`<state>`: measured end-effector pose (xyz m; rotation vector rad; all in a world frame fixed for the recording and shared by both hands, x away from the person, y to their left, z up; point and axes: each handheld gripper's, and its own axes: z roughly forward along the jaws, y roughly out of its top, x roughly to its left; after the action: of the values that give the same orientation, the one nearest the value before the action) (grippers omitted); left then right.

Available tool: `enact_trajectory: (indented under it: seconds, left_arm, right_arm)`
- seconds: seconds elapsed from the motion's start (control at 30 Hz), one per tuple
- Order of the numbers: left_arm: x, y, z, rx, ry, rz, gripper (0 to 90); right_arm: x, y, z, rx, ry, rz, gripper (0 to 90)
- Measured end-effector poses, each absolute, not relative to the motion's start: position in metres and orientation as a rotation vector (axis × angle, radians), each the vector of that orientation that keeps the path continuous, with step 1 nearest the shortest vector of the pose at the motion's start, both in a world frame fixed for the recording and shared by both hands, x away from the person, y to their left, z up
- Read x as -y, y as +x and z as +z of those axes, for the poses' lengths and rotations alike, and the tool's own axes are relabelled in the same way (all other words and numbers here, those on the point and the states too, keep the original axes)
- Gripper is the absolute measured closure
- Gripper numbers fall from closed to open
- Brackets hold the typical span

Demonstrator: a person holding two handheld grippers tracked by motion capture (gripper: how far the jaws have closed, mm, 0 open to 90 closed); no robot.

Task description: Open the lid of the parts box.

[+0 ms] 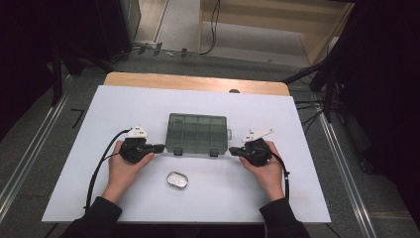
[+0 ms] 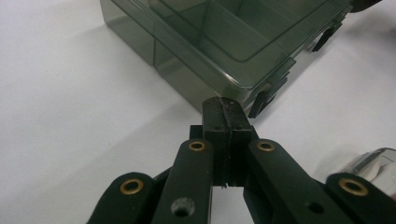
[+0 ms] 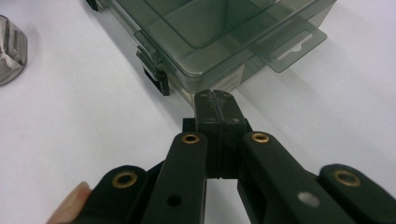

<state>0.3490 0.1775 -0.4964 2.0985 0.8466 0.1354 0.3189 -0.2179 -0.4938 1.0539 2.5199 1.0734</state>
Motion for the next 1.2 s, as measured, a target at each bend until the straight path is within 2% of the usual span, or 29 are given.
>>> enact_trajectory:
  seconds: [1.2]
  left_arm:
    - [-0.179,0.3487,-0.4972,-0.823,2.1,0.111,89.0]
  right_arm:
    - [0.2131,0.3173,-0.4962,-2.511,1.018,1.078,87.5]
